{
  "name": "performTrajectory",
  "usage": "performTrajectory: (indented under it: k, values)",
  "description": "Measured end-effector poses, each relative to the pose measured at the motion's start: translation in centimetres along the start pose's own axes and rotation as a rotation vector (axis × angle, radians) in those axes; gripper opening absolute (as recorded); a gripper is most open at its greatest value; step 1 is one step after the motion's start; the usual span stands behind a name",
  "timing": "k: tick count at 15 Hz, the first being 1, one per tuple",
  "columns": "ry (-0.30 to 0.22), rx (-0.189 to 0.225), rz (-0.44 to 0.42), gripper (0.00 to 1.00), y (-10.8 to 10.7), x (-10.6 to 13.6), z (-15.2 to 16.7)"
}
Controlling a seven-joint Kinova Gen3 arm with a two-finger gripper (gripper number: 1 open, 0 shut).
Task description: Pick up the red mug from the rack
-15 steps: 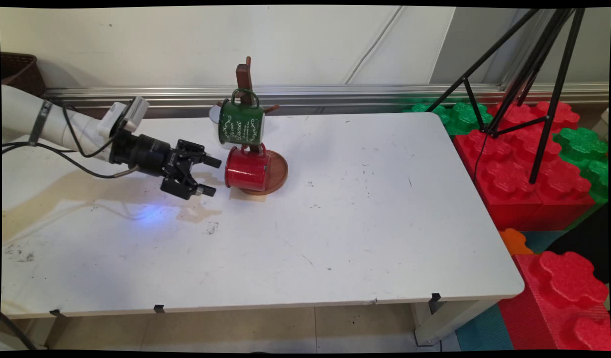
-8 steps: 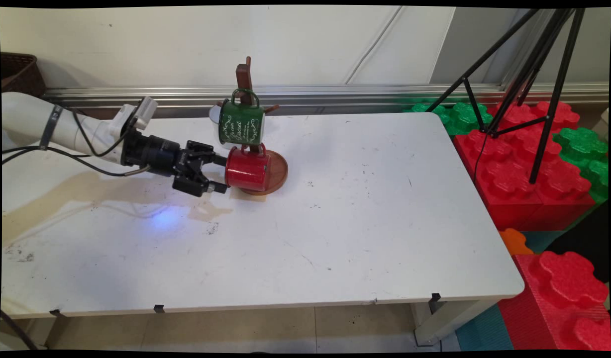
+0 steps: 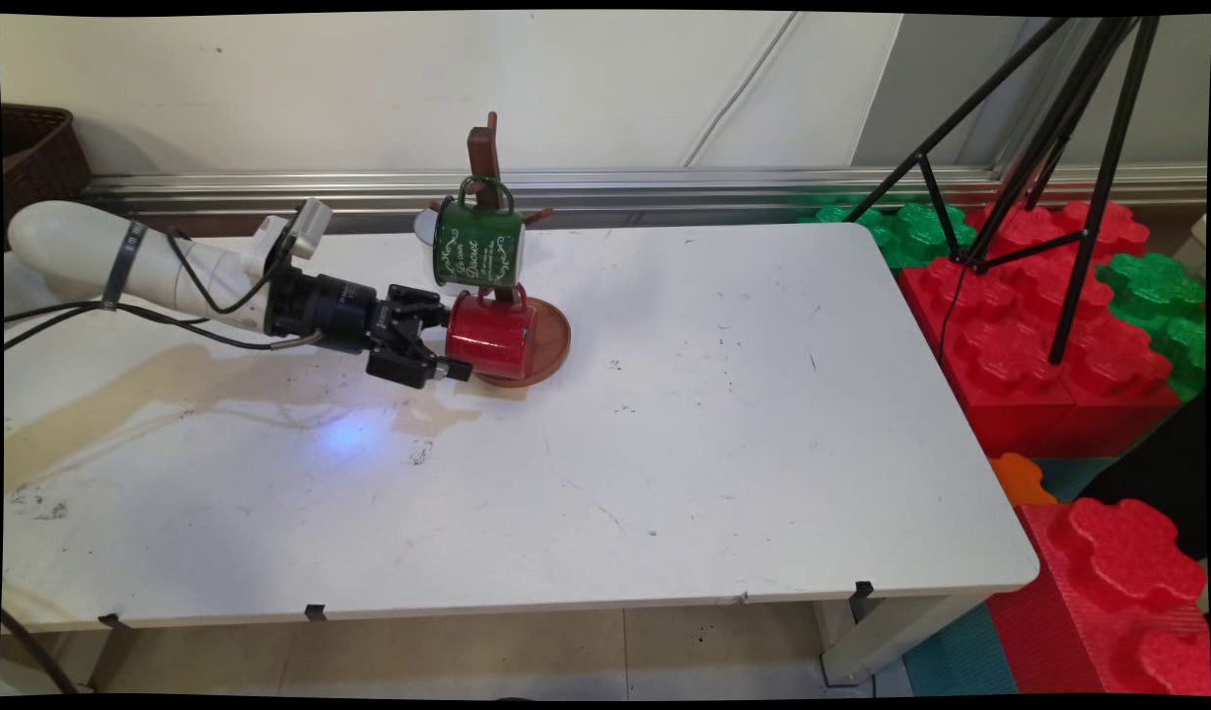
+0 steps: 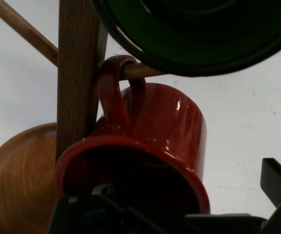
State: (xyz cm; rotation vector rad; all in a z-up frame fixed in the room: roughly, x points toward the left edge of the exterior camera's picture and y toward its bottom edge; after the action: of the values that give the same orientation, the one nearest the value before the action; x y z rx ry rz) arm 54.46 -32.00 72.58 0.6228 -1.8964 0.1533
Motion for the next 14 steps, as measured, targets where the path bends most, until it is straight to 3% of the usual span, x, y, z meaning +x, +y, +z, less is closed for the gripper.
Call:
performTrajectory:
  k: [12, 13, 14]
  values:
    - [0.015, 0.008, -0.039, 1.00, -0.25, -0.77, 0.94]
    - [0.017, 0.006, -0.041, 0.00, -0.23, -0.79, 0.97]
    - [0.018, 0.006, -0.042, 0.00, -0.21, -0.81, 0.98]
